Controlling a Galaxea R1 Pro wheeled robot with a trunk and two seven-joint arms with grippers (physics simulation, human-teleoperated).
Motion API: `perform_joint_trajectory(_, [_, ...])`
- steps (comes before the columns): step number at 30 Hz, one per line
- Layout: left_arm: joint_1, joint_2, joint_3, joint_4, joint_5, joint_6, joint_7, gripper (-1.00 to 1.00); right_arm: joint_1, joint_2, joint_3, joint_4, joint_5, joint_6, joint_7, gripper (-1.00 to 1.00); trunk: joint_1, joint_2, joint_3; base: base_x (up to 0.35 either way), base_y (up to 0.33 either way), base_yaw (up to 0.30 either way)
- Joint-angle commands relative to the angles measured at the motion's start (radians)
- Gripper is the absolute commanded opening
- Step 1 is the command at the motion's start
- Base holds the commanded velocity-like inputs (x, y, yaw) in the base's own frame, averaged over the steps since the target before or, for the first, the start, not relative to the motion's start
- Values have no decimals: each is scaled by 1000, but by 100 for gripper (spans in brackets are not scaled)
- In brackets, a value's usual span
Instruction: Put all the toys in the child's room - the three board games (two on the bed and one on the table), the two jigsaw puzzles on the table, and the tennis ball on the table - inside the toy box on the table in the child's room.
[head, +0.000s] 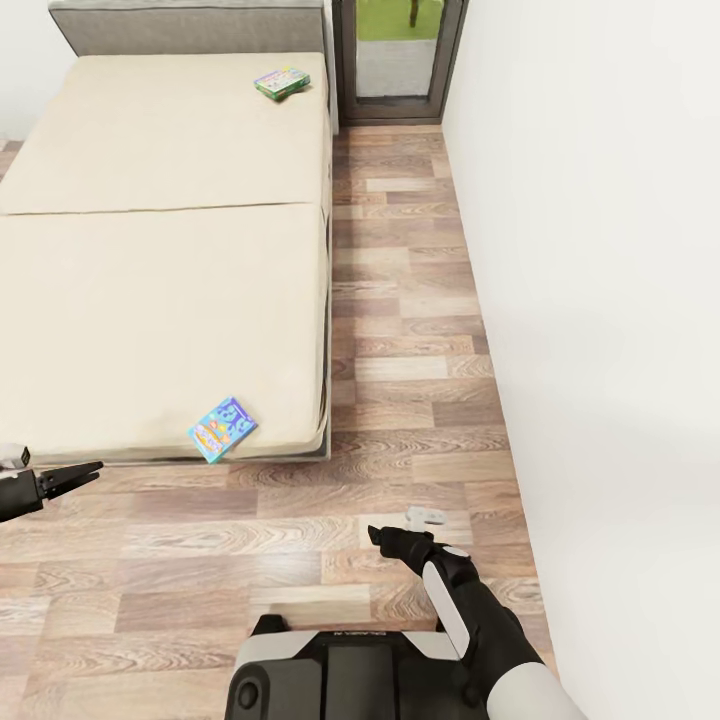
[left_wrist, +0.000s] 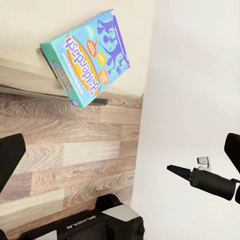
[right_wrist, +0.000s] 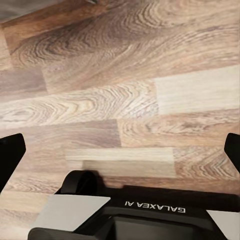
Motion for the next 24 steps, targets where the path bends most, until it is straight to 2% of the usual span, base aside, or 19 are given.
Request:
perform_joint_trajectory(1, [0, 0, 1, 0, -2, 11, -4, 100, 0, 0, -1, -1, -3, 5, 1, 100, 0, 0, 1, 0, 0, 0])
perform_joint_trajectory(24, [0, -1, 1, 0, -2, 11, -6, 100, 7, 0, -3, 0, -3, 6, 1, 100, 0, 0, 39, 0, 0, 0])
